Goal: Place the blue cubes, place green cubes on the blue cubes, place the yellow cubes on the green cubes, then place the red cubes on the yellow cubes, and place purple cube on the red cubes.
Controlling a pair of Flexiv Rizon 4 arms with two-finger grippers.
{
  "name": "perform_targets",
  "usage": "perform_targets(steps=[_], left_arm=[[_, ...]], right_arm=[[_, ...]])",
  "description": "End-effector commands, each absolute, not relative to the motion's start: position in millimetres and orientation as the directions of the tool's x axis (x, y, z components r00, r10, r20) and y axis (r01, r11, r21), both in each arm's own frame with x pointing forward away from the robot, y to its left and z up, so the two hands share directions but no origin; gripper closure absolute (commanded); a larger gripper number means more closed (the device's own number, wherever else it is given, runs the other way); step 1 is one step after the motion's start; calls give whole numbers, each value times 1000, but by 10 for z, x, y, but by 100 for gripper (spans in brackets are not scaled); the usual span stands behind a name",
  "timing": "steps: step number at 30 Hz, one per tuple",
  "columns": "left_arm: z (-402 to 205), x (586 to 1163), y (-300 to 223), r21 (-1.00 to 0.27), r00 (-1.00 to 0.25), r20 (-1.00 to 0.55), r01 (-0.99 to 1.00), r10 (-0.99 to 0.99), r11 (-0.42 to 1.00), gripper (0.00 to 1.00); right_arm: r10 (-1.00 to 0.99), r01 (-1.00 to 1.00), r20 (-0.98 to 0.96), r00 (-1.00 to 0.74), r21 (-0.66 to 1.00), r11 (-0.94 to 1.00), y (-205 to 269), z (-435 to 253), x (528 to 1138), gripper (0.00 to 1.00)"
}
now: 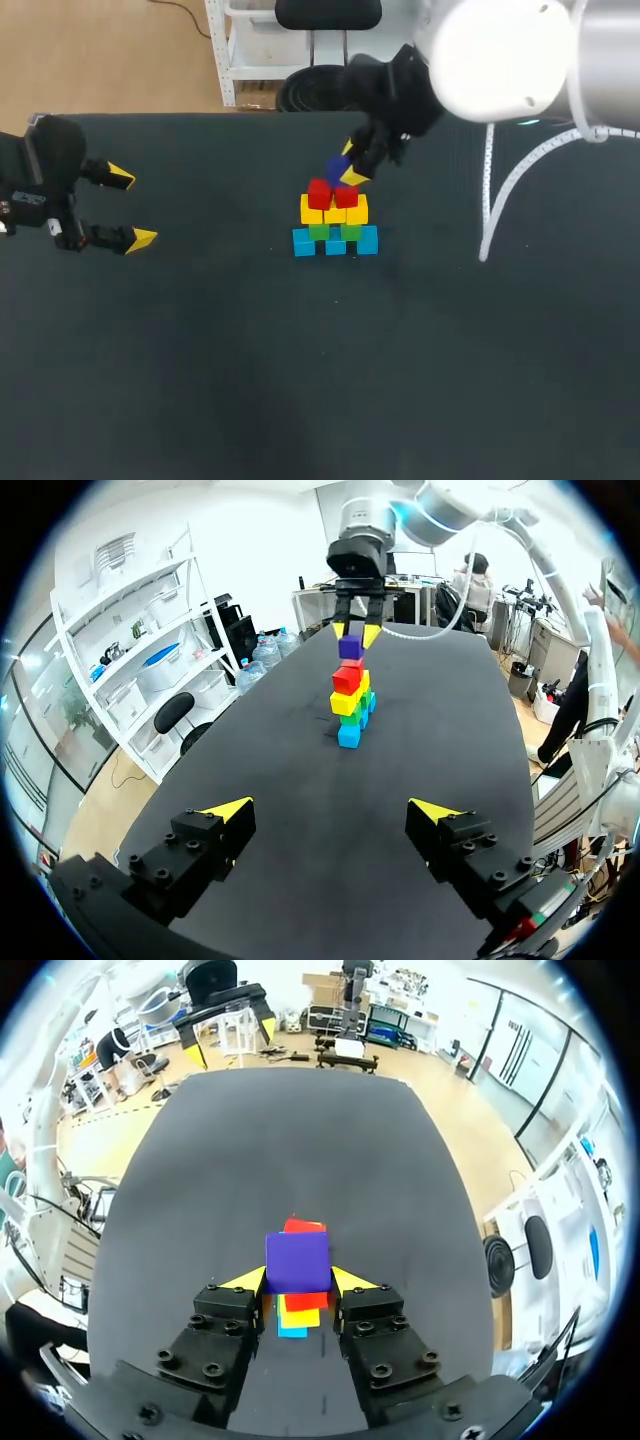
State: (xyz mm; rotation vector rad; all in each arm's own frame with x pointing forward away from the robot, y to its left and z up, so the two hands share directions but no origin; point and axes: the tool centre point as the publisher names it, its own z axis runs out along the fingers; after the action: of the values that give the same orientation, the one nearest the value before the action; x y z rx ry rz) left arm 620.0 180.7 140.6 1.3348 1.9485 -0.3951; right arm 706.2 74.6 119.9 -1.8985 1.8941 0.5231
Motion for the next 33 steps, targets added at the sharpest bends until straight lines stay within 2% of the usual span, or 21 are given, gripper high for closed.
perform_targets(steps=[1, 33], left_arm=[[1393, 6196, 1818, 149, -190, -717, 898, 671, 413, 0], [1393, 6196, 1818, 149, -190, -717, 898, 671, 413, 0]], right_arm=[[-851, -1000, -526, 8, -16, 0, 785, 1204, 7081, 100], [-872, -1000, -490, 17, 0, -19, 826, 1154, 7071, 100]])
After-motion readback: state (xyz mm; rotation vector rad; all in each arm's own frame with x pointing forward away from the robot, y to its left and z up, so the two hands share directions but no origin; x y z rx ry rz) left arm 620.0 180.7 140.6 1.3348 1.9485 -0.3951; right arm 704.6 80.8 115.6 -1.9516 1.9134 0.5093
